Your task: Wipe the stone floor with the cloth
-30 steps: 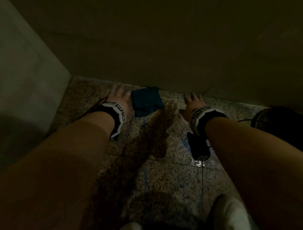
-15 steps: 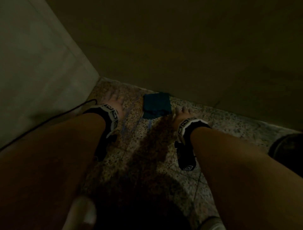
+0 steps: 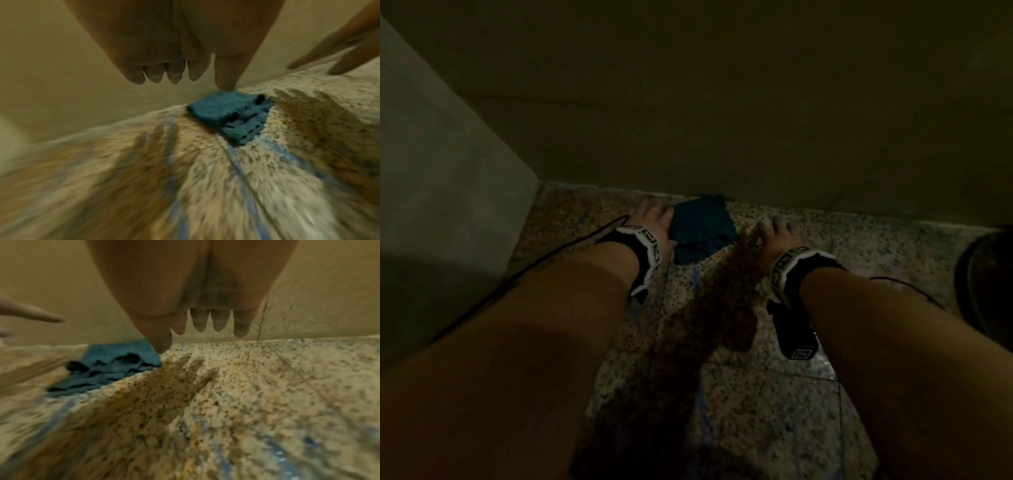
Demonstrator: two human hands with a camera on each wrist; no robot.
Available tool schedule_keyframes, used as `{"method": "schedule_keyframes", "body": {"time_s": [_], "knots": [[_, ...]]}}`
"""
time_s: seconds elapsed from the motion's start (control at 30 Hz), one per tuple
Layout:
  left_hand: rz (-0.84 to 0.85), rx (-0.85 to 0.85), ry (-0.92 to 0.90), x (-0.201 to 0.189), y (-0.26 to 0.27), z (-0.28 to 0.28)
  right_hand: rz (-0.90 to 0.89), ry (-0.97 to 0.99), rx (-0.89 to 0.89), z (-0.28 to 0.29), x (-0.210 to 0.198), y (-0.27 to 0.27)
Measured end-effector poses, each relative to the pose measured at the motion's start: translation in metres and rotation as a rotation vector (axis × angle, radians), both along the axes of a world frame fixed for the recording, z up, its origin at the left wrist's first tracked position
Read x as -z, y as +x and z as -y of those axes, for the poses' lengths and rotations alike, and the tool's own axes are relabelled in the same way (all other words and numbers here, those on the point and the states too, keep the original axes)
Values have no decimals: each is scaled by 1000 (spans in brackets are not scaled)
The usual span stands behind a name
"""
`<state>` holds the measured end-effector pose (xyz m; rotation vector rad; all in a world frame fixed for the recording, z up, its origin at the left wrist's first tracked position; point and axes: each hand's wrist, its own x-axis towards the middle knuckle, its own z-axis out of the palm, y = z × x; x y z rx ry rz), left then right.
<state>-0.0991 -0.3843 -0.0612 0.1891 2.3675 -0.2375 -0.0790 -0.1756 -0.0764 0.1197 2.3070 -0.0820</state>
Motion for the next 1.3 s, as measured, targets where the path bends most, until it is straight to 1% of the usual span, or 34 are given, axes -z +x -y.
{"method": "schedule_keyframes", "body": {"time_s": [0.1, 0.17, 0.23, 0.33, 0.4, 0.5, 0.57, 0.7, 0.8, 0.83, 0.9, 0.97, 1.03, 1.13, 1.23, 1.3], "knots": [[15, 88, 88, 28, -17, -15, 36, 0, 46, 2, 18, -7], [72, 140, 115, 43, -22, -29, 73, 17, 6, 2, 28, -5], [107, 153, 128, 55, -23, -37, 111, 0, -6, 2, 38, 1], [49, 142, 158, 74, -28, -37, 109, -23, 49, 2, 44, 6], [40, 146, 184, 81, -35, -34, 94, -14, 44, 0, 47, 6], [71, 155, 221, 83, -47, -30, 98, -7, 29, -2, 49, 4], [58, 162, 249, 83, -45, -27, 107, 13, 33, 0, 46, 2], [-1, 219, 280, 88, -23, -12, 99, 85, 36, 13, 38, -1], [0, 225, 284, 93, -2, 5, 39, 207, 65, 26, 26, -13], [8, 222, 289, 94, 6, 10, 4, 220, 78, 29, 21, -17], [3, 221, 285, 94, 16, 19, -78, 178, 84, 34, 23, -26], [7, 210, 281, 92, 20, 21, -47, 80, 63, 39, 32, -26], [10, 217, 252, 89, 16, 20, 4, 43, 75, 41, 48, -21], [20, 216, 251, 87, -2, 18, -26, 11, 67, 37, 63, -13], [-9, 158, 269, 85, -31, 13, -1, -11, 87, 35, 60, -14], [-22, 123, 285, 86, -44, 9, 14, -7, 67, 35, 57, -15]]}}
